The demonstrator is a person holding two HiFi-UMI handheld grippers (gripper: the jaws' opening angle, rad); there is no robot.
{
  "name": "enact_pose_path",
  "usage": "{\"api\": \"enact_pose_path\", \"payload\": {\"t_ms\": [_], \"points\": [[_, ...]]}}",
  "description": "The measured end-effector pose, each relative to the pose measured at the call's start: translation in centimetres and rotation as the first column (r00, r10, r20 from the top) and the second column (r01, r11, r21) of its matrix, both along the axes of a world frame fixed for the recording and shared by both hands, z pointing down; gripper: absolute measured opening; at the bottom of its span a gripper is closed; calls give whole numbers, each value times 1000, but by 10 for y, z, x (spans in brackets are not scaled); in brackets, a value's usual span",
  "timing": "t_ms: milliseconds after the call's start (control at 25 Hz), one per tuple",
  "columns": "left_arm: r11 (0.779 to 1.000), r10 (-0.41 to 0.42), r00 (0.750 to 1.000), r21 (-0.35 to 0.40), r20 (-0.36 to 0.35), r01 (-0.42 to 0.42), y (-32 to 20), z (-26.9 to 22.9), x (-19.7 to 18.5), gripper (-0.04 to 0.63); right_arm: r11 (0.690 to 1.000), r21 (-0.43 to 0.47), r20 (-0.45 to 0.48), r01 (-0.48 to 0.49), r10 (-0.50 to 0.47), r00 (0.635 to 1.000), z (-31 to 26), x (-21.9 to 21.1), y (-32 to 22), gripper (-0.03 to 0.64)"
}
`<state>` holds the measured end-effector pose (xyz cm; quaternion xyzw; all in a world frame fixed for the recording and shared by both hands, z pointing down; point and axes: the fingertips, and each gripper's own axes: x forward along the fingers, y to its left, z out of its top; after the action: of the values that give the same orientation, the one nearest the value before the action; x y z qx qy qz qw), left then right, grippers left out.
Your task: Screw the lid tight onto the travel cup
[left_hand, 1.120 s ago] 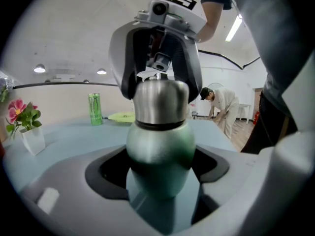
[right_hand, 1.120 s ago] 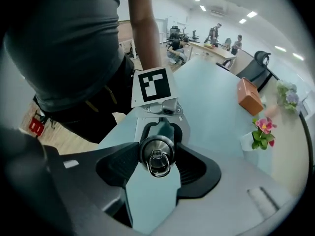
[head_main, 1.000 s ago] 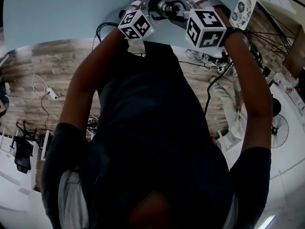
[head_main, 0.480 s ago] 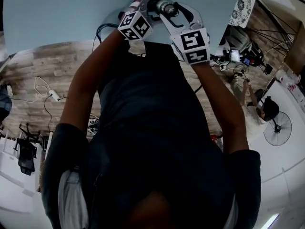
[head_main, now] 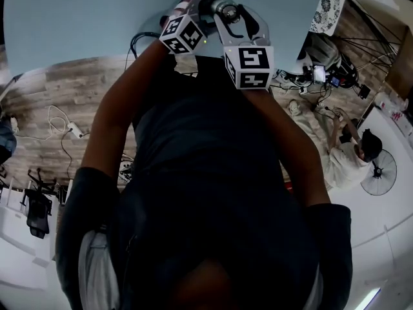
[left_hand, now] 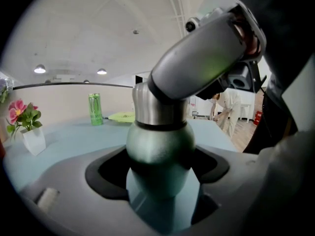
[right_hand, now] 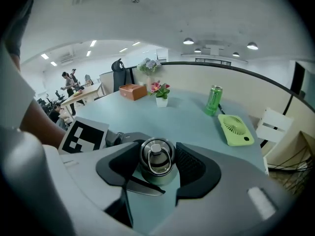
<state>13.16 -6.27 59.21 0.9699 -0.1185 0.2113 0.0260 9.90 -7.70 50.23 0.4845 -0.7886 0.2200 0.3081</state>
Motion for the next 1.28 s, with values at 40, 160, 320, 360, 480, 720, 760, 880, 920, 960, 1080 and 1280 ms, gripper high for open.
{"api": "enact_pose_path", "payload": {"t_ms": [40, 160, 320, 360, 480, 720, 760, 880, 920, 960, 1080, 1280], "points": [[1000, 0, 1000, 0, 0, 0, 0, 0, 0, 417, 1000, 1, -1, -1, 1, 1000, 0, 0, 0, 233], [1000, 1, 1000, -2, -1, -1, 0, 1, 1, 416, 1000, -3, -3, 3, -3, 1000, 1, 1, 0, 234], [1000, 1, 1000, -2, -2, -1, 0, 0, 1, 417, 1000, -6, -7, 9, -9, 1000, 1, 0, 0, 235], [1000, 1, 1000, -2, -2, -1, 0, 0, 1, 417, 1000, -8, -9, 10, -10, 1000, 0, 0, 0, 235], [1000, 0, 1000, -3, -2, 0, 0, -1, 1, 416, 998, -33, -5, 55, -55, 998, 1, -1, 1, 235], [1000, 3, 1000, -5, -2, -3, 0, -1, 0, 416, 833, -74, -3, 549, -550, 835, -19, -26, 7, 252], [1000, 3, 1000, -5, -2, -3, 0, 0, 0, 417, 745, -93, -20, 661, -665, 747, -20, -29, 14, 252], [1000, 4, 1000, -4, -2, -4, 0, -1, 1, 416, 401, -202, -147, 893, -914, 378, -15, -23, 33, 252], [1000, 3, 1000, -3, -2, -4, 0, -1, 1, 417, 284, -255, -203, 924, -950, 236, -12, -17, 35, 252], [1000, 3, 1000, -3, -2, -3, 0, -1, 2, 416, 176, -312, -252, 934, -963, 98, -8, -11, 36, 252], [1000, 3, 1000, -3, -1, -3, -1, -1, 2, 417, -29, -431, -315, 902, -932, -181, 6, 0, 35, 254], [1000, 3, 1000, -5, -3, -3, 0, -1, 3, 417, -82, -446, -328, 891, -912, -248, 19, -4, 34, 253]]}}
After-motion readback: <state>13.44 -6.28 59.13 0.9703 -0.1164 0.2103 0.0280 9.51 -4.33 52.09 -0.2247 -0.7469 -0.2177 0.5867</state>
